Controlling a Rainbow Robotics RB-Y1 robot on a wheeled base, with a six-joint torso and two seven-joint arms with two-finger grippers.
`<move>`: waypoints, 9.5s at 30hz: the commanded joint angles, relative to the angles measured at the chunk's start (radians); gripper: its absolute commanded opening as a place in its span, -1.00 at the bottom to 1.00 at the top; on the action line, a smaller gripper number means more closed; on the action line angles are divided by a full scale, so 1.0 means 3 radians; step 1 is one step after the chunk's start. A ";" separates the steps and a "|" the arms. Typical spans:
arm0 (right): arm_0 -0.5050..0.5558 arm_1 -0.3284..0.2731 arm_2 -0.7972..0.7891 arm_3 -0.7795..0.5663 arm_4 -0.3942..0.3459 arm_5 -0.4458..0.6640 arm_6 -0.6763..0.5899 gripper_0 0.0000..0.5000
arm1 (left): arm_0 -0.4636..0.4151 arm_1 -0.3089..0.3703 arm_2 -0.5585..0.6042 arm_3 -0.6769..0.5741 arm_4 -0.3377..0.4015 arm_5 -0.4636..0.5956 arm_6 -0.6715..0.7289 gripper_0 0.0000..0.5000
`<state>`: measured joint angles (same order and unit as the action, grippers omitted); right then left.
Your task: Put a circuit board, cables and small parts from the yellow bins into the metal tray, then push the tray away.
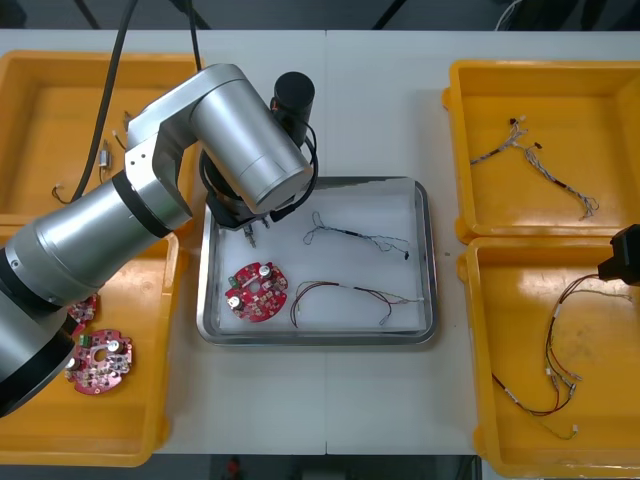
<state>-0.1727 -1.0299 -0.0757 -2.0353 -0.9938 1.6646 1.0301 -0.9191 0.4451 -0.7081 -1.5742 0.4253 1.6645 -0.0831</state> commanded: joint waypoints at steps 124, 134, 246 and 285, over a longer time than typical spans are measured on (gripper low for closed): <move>-0.2416 0.2150 0.4246 0.0122 0.1497 -0.0021 0.1623 1.00 | 0.2552 0.2811 0.2698 -0.1482 0.2295 -0.0338 -0.2684 1.00; -0.2262 0.2201 0.4282 0.0229 0.1687 -0.0103 0.1685 1.00 | 0.2552 0.2811 0.2698 -0.1482 0.2295 -0.0338 -0.2684 1.00; -0.3791 0.1950 0.4287 0.2832 0.1671 -0.2603 0.2733 -1.00 | 0.2552 0.2811 0.2698 -0.1482 0.2295 -0.0338 -0.2684 1.00; -0.3454 0.1240 0.3187 0.0832 0.0971 -0.0609 0.2073 1.00 | 0.2552 0.2811 0.2698 -0.1482 0.2295 -0.0338 -0.2684 1.00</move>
<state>-1.2373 -0.6113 0.9618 -1.7088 -0.6967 1.4462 1.7151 -0.1694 1.2419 0.0798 -2.0008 1.1236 1.5723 -0.8880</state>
